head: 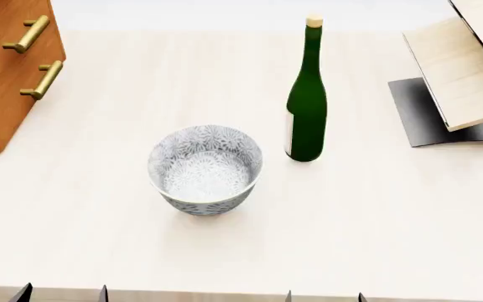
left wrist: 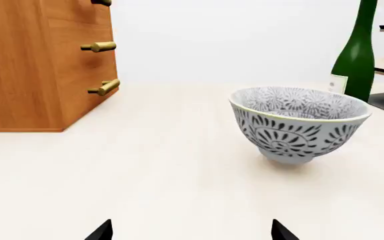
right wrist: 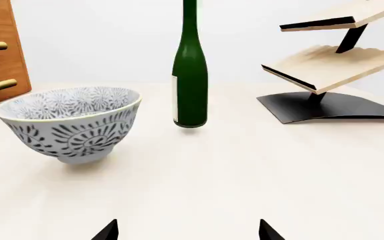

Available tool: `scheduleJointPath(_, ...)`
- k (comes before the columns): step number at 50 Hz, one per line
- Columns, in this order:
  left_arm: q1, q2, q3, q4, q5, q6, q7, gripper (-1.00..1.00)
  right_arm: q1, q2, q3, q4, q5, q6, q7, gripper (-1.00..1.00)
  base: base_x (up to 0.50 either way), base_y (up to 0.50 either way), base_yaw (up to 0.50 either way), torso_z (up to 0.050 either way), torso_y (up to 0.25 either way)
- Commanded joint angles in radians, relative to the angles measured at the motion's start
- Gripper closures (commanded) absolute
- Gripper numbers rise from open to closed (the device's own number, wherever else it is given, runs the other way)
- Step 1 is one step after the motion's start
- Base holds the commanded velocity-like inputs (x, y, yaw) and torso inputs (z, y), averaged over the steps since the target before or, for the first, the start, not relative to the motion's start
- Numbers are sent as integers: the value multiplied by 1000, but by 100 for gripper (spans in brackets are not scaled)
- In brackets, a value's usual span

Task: Put the wine bottle on the wine rack.

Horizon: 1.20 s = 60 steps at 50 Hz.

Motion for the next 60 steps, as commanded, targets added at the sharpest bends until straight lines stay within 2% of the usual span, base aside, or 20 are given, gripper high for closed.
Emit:
scheduleJointPath(1,-8,-30,36,-22,-30,15,-36,-100,5,13,-17,13,14,-8,17,-100,0,0,0,0,0)
scheduleJointPath(17,10,-65,83,30,-49,2,-73,-100,-8,57,-64,-26,54,10,66,-100,0,0,0,0,0)
scheduleJointPath(32,94,-107,96,292,-9,18,-129,-100,-121,97,-82,-393,74,68,101,-100,0,0,0,0,0)
scheduleJointPath(41,152,-125,89,452,-32,35,-146,-100,-184,112,-85,-541,95,22,115,-100,0,0,0,0,0)
scheduleJointPath(49,195,-133,79,528,-40,119,-168,-100,-218,122,-82,-586,113,-79,118,-100,0,0,0,0,0)
scheduleJointPath(59,238,-144,85,602,3,189,-195,-100,-253,128,-91,-617,66,-196,141,-100,0,0,0,0,0)
scheduleJointPath(60,241,-140,85,604,52,198,-211,-100,-251,129,-91,-612,70,-201,141,-100,0,0,0,0,0)
